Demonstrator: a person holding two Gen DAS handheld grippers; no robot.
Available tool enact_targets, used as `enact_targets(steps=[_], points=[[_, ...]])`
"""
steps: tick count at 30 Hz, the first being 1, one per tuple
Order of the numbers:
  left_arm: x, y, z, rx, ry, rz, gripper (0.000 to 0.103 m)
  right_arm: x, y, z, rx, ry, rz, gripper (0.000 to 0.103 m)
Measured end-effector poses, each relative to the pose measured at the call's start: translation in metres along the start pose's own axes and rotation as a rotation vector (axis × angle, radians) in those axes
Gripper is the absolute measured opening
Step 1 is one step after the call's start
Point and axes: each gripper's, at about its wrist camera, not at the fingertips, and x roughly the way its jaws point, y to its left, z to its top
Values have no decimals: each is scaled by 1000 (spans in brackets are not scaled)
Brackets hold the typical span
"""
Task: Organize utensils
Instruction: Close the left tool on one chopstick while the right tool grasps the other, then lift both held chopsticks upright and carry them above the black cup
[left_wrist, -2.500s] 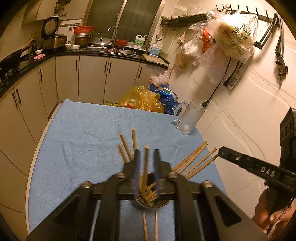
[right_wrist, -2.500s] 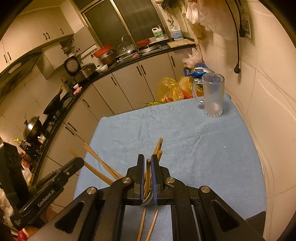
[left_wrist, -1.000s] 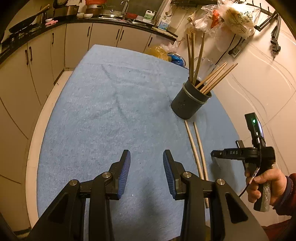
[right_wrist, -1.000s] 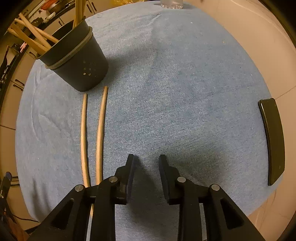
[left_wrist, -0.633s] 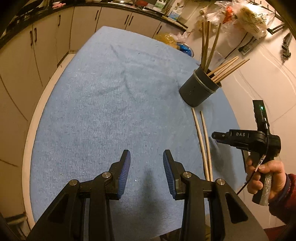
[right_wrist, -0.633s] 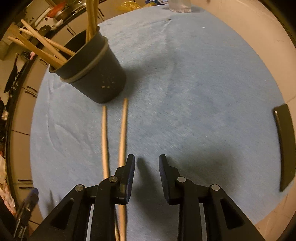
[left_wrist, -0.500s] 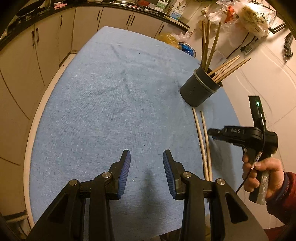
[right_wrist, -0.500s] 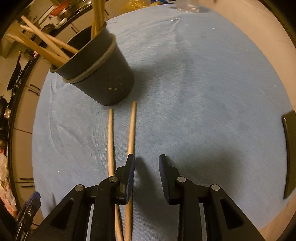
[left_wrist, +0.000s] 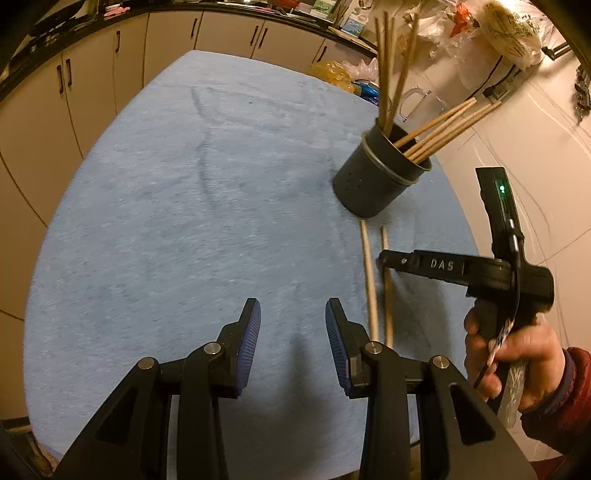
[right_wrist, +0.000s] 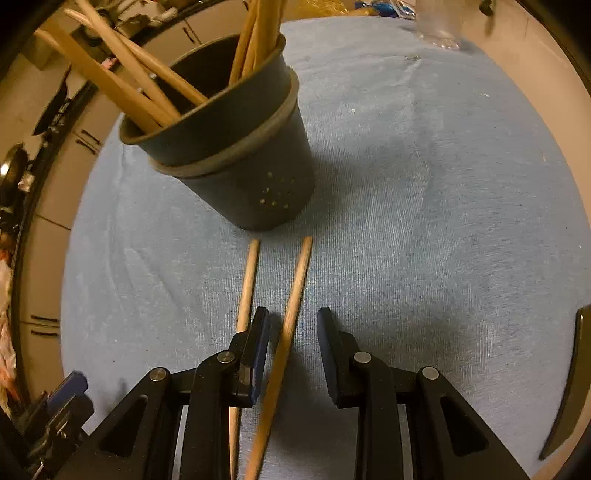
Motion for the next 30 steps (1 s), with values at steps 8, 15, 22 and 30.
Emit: enact_targets(steps=[8, 15, 22, 30], points=[[38, -42, 16, 23, 63, -33, 35, -17, -29, -2, -69, 35, -19, 6], [100, -76, 30, 68, 201, -16, 32, -64, -69, -19, -32, -29, 54, 6], [118, -100, 45, 134, 210, 42, 6, -94, -93, -20, -17, -84, 91, 6], [69, -106, 48, 145, 67, 22, 6, -107, -78, -4, -7, -153, 130, 6]])
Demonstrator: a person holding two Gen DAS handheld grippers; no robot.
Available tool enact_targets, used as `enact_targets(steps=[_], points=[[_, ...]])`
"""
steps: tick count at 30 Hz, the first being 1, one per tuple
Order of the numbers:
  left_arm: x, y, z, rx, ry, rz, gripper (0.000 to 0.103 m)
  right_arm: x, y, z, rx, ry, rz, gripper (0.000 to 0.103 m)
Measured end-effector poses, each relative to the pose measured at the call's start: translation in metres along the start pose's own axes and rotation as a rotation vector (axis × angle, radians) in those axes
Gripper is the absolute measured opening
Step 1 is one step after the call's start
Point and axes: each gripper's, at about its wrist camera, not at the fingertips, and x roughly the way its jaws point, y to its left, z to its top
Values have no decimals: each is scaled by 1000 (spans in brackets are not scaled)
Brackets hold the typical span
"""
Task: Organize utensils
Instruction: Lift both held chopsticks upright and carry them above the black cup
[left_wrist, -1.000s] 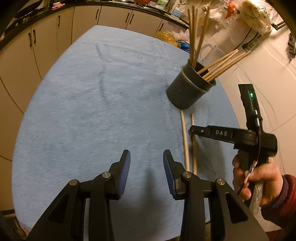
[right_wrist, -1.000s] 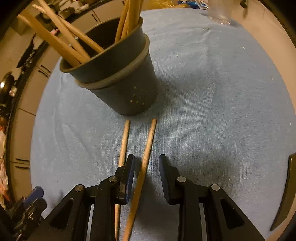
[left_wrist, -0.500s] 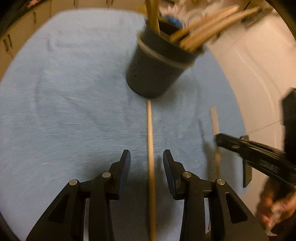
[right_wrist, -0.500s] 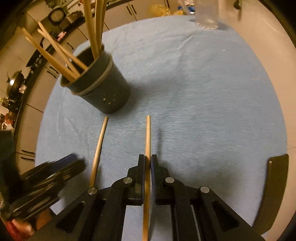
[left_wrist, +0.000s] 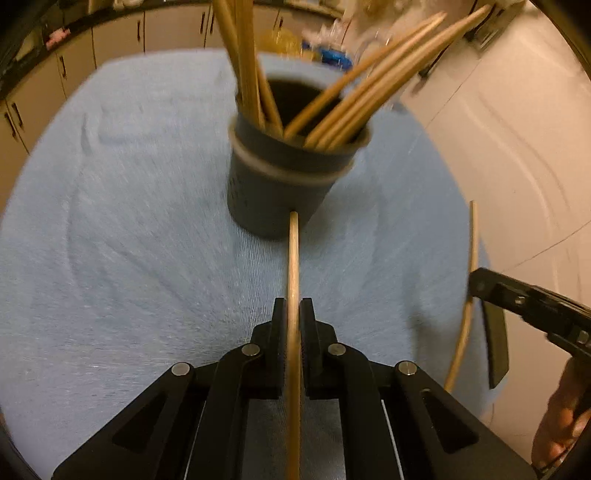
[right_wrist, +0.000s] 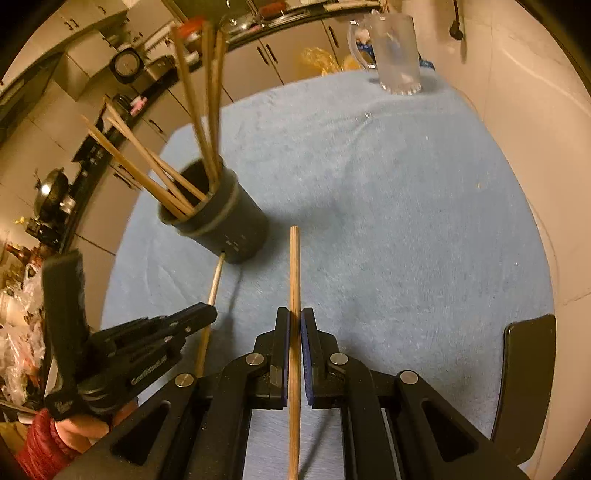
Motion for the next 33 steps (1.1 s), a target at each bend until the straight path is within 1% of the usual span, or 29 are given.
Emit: enact_targets(steps=[2, 4, 7, 9, 10, 13, 19, 21, 23, 29, 33], points=[[-18, -2, 0, 13, -47, 18, 6, -5, 6, 1, -7, -22, 2, 6], [-37, -2, 0, 14, -84, 19, 6, -8, 14, 1, -8, -45, 10, 6], [-62, -5, -4, 18, -128, 23, 6, -17, 23, 0, -11, -71, 12, 6], [-71, -6, -5, 16, -148, 22, 6, -21, 29, -1, -16, -82, 15, 6], [-78, -12, -10, 20, -152, 22, 6, -24, 32, -1, -20, -90, 14, 6], [-95, -12, -16, 30, -175, 30, 6, -31, 38, -3, -29, -112, 16, 6], [-120, -9, -15, 40, -205, 51, 6, -44, 48, -3, -37, -154, 28, 6], [-119, -5, -17, 41, -214, 56, 6, -49, 52, -2, -43, -173, 30, 6], [-127, -3, -17, 41, -229, 63, 6, -54, 55, -1, -45, -188, 37, 6], [-147, -2, -13, 53, -272, 75, 6, -67, 60, 3, -44, -234, 58, 6], [-163, -4, -4, 63, -307, 76, 6, -83, 66, 14, -43, -283, 80, 6]])
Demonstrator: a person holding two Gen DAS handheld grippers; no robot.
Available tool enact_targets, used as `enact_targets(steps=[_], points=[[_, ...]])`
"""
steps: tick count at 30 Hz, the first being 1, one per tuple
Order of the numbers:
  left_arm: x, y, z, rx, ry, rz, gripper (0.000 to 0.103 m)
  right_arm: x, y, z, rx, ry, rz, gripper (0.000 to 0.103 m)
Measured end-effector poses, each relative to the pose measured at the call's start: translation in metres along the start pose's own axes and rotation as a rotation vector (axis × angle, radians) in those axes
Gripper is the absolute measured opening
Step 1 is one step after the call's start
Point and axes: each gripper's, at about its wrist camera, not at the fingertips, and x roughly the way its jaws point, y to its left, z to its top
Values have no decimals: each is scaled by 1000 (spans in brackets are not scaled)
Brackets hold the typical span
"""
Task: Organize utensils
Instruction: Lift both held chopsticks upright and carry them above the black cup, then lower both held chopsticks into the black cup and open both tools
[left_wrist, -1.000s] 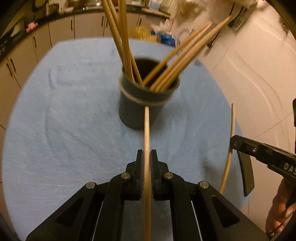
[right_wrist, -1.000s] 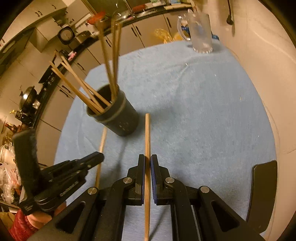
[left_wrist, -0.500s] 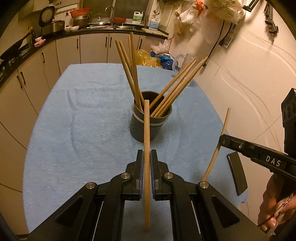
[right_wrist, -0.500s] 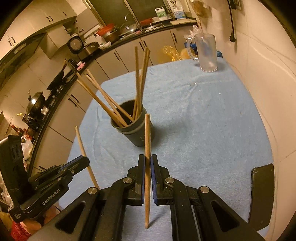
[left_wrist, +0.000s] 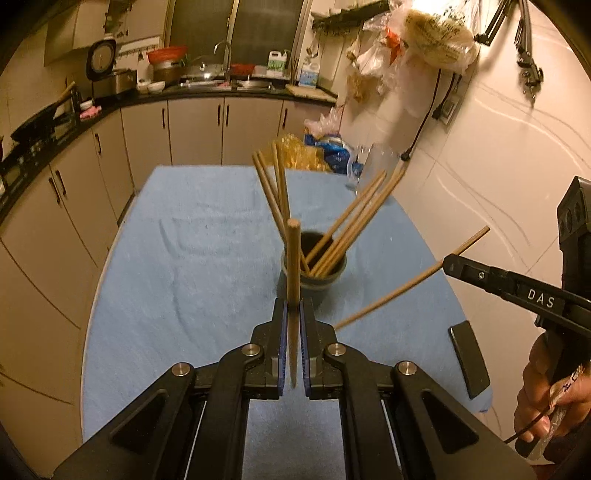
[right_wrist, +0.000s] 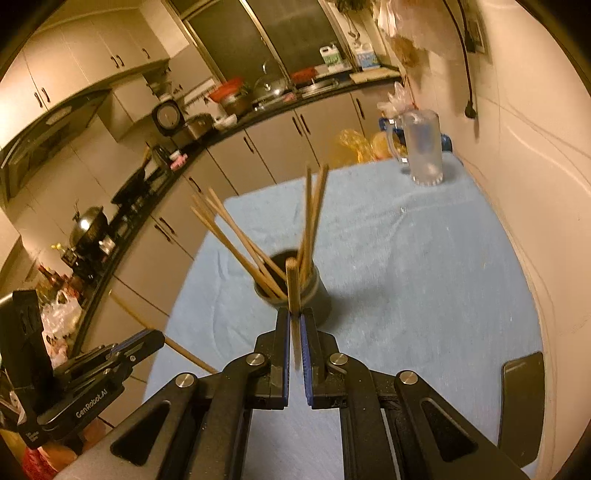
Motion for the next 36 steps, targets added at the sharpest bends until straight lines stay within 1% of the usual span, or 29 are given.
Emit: enact_targets(steps=[7, 14, 16, 17, 20, 24, 27, 29, 32, 33, 34, 35, 36], points=[[-31, 2, 45, 19, -80, -17, 6, -21, 13, 36, -27, -97, 26, 6], [-49, 0, 98, 27, -154, -52, 6, -27, 19, 72, -17, -146, 53, 6], [-46, -3, 110, 30, -164, -56, 6, -27, 20, 83, -16, -160, 54, 5], [-44, -3, 114, 31, -165, -55, 6, -27, 21, 89, -18, -170, 52, 3], [-31, -5, 125, 24, -156, -64, 6, -24, 25, 103, -23, -183, 48, 3], [-7, -7, 128, 22, -130, -54, 6, -9, 28, 114, -28, -185, 36, 2], [11, -7, 127, 12, -98, -50, 6, 3, 24, 118, -9, -160, 42, 2], [20, -5, 126, 3, -82, -47, 6, 6, 16, 118, 9, -141, 41, 3], [28, -2, 126, -10, -71, -52, 6, 10, -18, 117, 82, -120, 25, 3], [30, -2, 127, -9, -71, -49, 6, 15, -35, 117, 108, -105, 4, 3], [32, -1, 127, -10, -70, -47, 6, 21, -50, 117, 138, -87, -19, 5], [35, 0, 128, -12, -68, -46, 6, 30, -70, 118, 181, -53, -43, 11], [38, 1, 128, -15, -66, -42, 6, 45, -97, 116, 245, 4, -50, 15]])
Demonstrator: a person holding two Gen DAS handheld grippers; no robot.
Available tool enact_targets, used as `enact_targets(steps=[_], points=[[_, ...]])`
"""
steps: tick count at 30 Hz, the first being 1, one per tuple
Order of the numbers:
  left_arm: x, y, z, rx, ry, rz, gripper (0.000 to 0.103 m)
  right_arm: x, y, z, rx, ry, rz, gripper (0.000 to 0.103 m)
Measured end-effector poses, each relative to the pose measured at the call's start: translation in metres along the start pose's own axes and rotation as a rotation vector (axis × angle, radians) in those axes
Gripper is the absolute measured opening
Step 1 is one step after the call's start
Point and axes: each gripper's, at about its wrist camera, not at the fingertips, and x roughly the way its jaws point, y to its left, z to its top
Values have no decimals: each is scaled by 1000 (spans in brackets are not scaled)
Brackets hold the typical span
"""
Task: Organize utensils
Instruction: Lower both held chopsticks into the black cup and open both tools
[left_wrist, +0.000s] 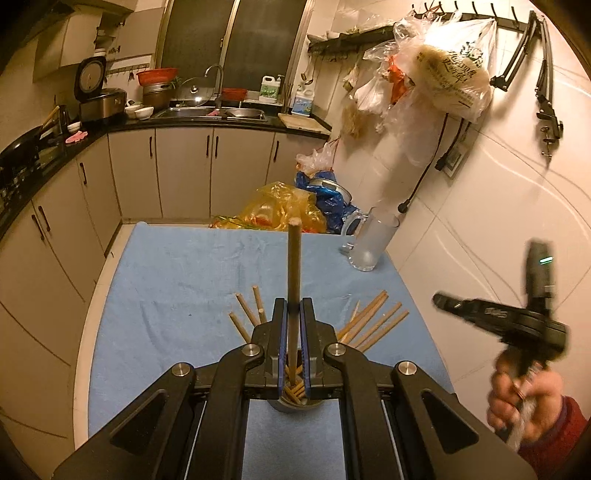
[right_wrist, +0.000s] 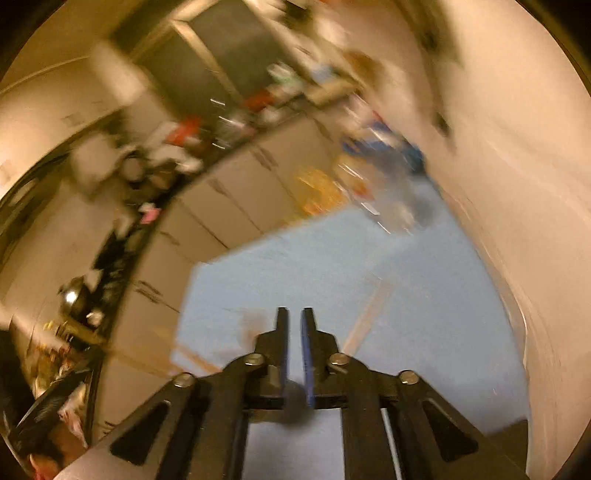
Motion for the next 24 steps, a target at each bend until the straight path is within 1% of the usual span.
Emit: enact_targets(steps=[1, 2, 4, 6, 7, 9, 10, 12, 16, 20, 21, 22, 23, 24], points=[[3, 2, 0, -5, 2, 7, 6, 12, -16, 3, 37, 34, -10, 20], [7, 3, 1, -15, 7, 11, 6, 28, -33, 5, 73, 73, -39, 20], [15, 5, 1, -31, 20, 8, 6, 57, -51, 8, 107, 144, -58, 21], [23, 5, 1, -38, 31, 17, 6, 90, -64, 11, 151, 218, -57, 21], [26, 4, 1, -38, 35, 18, 6, 107, -69, 13, 168, 252, -73, 23], [31, 3, 1, -36, 43, 27, 6, 137, -72, 19, 154, 301, -94, 24], [34, 2, 1, -36, 48, 31, 6, 150, -72, 23, 156, 317, -113, 25], [38, 2, 0, -38, 55, 36, 6, 174, -71, 29, 143, 351, -140, 29], [45, 4, 1, -51, 65, 50, 6, 213, -70, 39, 106, 409, -251, 30], [49, 9, 3, -73, 68, 54, 6, 235, -69, 34, 68, 459, -313, 30], [50, 10, 4, -77, 68, 54, 6, 235, -69, 34, 55, 440, -321, 30], [51, 10, 4, -82, 69, 53, 6, 237, -64, 34, 19, 449, -343, 29], [52, 11, 3, -85, 69, 52, 6, 238, -59, 33, -13, 454, -358, 15], [52, 11, 2, -86, 68, 53, 6, 239, -57, 32, -29, 464, -352, 12]])
